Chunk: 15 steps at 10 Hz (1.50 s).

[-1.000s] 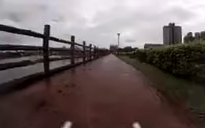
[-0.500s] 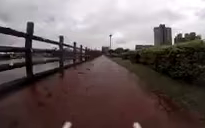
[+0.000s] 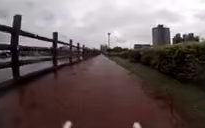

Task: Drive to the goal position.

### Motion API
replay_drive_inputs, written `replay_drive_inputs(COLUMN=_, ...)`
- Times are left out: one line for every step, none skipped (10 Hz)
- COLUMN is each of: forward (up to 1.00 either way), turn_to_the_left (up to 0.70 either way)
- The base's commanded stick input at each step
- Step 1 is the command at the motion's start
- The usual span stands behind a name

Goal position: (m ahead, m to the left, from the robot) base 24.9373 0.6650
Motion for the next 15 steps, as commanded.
replay_drive_inputs(forward=0.50, turn_to_the_left=0.00)
replay_drive_inputs(forward=0.50, turn_to_the_left=0.00)
replay_drive_inputs(forward=0.50, turn_to_the_left=0.00)
replay_drive_inputs(forward=0.50, turn_to_the_left=0.00)
replay_drive_inputs(forward=0.50, turn_to_the_left=0.00)
replay_drive_inputs(forward=0.50, turn_to_the_left=0.00)
replay_drive_inputs(forward=0.50, turn_to_the_left=0.00)
replay_drive_inputs(forward=0.50, turn_to_the_left=0.00)
replay_drive_inputs(forward=0.50, turn_to_the_left=0.00)
replay_drive_inputs(forward=0.50, turn_to_the_left=0.00)
replay_drive_inputs(forward=0.50, turn_to_the_left=0.00)
replay_drive_inputs(forward=0.50, turn_to_the_left=0.00)
replay_drive_inputs(forward=0.50, turn_to_the_left=-0.16)
replay_drive_inputs(forward=0.50, turn_to_the_left=-0.50)
replay_drive_inputs(forward=0.50, turn_to_the_left=-0.50)
